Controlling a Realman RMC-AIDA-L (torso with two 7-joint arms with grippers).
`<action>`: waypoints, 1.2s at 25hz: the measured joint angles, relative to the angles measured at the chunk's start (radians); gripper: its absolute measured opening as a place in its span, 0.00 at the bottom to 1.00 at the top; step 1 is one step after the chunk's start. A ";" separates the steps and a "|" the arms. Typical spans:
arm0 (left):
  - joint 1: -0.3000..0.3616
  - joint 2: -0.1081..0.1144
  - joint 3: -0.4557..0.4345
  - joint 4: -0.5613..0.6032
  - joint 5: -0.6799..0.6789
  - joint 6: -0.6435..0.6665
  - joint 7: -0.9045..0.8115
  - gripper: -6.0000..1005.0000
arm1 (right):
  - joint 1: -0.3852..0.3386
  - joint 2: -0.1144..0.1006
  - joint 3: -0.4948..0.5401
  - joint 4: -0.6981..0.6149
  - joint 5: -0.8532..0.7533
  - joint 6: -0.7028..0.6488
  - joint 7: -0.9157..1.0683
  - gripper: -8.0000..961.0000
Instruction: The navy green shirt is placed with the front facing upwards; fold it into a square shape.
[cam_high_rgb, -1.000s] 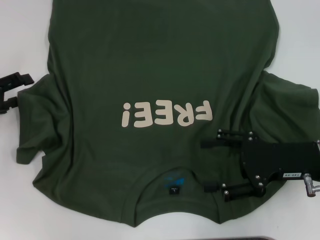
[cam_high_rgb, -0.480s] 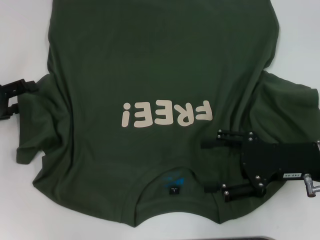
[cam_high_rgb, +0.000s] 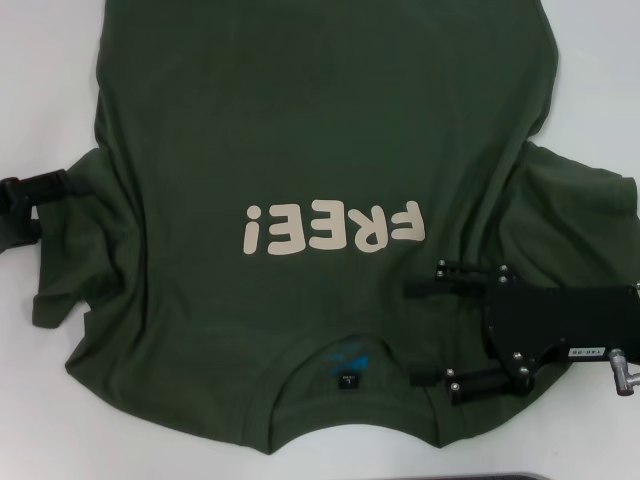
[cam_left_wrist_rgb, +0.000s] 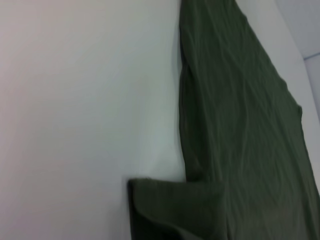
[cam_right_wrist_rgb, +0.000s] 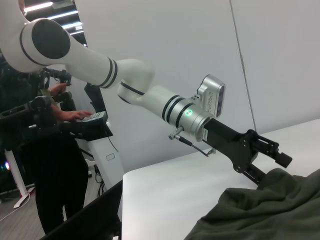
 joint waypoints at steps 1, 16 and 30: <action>-0.001 0.002 0.010 0.000 0.000 0.002 -0.002 0.93 | 0.001 0.000 0.000 0.000 0.000 0.000 0.000 0.96; -0.023 0.013 0.018 0.009 0.063 0.020 -0.051 0.32 | 0.000 -0.002 0.009 0.000 0.000 -0.008 0.000 0.96; -0.024 0.029 0.007 0.009 0.057 0.062 -0.055 0.06 | 0.004 -0.002 0.009 0.000 0.000 -0.004 0.000 0.96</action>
